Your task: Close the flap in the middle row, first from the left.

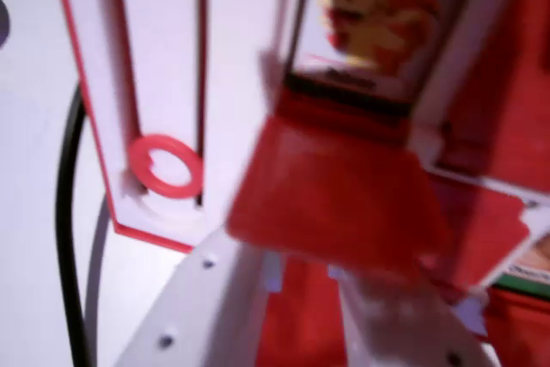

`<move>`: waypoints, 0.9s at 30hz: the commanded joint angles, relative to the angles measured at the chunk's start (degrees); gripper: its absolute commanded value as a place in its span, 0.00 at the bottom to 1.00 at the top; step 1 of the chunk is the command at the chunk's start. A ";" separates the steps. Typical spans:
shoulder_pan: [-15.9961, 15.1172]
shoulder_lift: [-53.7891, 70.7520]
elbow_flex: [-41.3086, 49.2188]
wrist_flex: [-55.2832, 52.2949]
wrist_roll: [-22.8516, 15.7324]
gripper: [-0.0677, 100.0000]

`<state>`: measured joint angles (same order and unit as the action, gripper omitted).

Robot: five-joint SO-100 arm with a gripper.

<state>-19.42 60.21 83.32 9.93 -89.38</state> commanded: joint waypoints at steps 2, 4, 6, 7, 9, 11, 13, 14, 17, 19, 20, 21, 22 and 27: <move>-0.62 1.58 -6.94 -1.58 0.44 0.00; -0.62 1.93 -6.94 -1.58 0.44 0.00; -0.53 2.72 -6.94 -1.49 0.44 0.00; -0.44 3.08 -7.03 -1.49 0.26 0.00; -0.35 4.04 -7.12 -1.32 0.26 0.00; -0.18 5.10 -7.47 -0.70 0.18 0.00; 0.00 5.80 -8.09 -0.09 0.26 0.00; 0.18 6.06 -8.61 0.09 0.26 0.00; 0.44 6.42 -10.90 1.14 0.18 0.00; 0.62 6.59 -12.57 2.11 0.35 0.00; 0.70 6.59 -13.18 2.37 0.35 0.00; 0.79 6.59 -13.80 2.55 0.44 0.00; 0.79 6.50 -14.33 2.64 0.35 0.00; 1.41 5.54 -15.73 2.99 0.18 0.00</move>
<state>-18.11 59.59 74.36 12.48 -89.38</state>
